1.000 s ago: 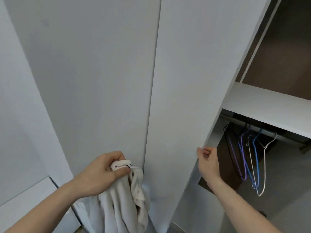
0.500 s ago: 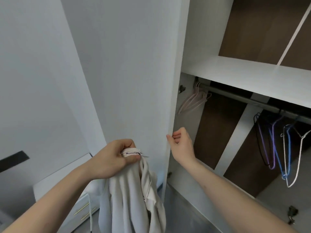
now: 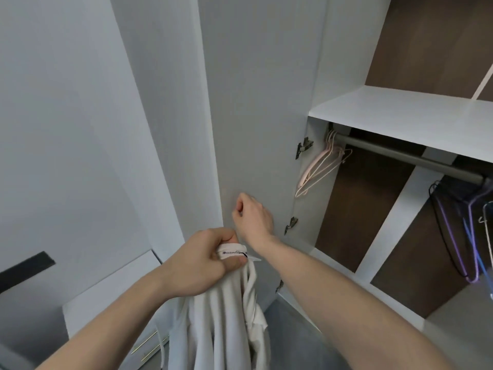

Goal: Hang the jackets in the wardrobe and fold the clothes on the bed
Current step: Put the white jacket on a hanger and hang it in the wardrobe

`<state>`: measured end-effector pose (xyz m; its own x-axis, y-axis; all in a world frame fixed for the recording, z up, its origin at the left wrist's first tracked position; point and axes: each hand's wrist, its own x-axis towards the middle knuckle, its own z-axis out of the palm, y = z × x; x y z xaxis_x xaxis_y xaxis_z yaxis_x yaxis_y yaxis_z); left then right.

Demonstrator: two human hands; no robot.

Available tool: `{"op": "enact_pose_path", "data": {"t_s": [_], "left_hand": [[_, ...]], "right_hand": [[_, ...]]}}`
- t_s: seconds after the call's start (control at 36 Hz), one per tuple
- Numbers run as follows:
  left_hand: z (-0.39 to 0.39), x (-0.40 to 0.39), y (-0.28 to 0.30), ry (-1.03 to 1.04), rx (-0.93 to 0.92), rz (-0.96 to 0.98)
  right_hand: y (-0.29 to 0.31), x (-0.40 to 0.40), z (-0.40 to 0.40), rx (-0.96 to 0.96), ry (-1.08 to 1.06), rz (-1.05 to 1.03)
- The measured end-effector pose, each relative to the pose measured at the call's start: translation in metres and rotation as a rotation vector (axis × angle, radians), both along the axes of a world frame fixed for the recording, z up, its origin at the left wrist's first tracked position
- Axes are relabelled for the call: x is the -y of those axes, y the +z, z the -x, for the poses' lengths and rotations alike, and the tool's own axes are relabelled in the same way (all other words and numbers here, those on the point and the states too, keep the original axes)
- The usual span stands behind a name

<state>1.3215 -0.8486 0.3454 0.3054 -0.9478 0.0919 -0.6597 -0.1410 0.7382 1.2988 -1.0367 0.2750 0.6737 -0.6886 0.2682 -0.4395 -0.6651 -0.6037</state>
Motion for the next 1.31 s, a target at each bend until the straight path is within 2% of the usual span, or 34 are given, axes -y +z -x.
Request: {"op": "enact_pose_path", "data": {"t_s": [0.14,0.33,0.5,0.75,0.89,1.03,1.17,1.31], "left_hand": [[-0.015,0.028,-0.005,-0.075,-0.022,0.026],[-0.007,0.098,-0.013,-0.228,0.005,-0.001],[0.025,0.172,-0.016,-0.370,0.008,0.016],[0.081,0.285,-0.016,-0.480,0.003,0.028],[0.115,0.339,-0.022,-0.502,0.000,0.003],[0.145,0.382,-0.030,-0.520,0.000,-0.021],[0.169,0.413,-0.038,-0.561,-0.074,-0.046],[0.188,0.440,-0.039,-0.632,-0.080,-0.030]], "right_hand": [[-0.018,0.043,0.037,0.038,-0.081,-0.099],[-0.044,0.086,0.163,0.036,-0.303,-0.233],[-0.035,0.127,0.278,0.142,-0.684,-0.147],[-0.016,0.206,0.405,0.293,-1.039,-0.054],[-0.026,0.252,0.447,0.266,-1.139,-0.107],[-0.041,0.302,0.476,0.215,-1.164,-0.270],[-0.054,0.338,0.491,0.163,-1.173,-0.452],[-0.067,0.365,0.497,0.103,-1.191,-0.554]]}}
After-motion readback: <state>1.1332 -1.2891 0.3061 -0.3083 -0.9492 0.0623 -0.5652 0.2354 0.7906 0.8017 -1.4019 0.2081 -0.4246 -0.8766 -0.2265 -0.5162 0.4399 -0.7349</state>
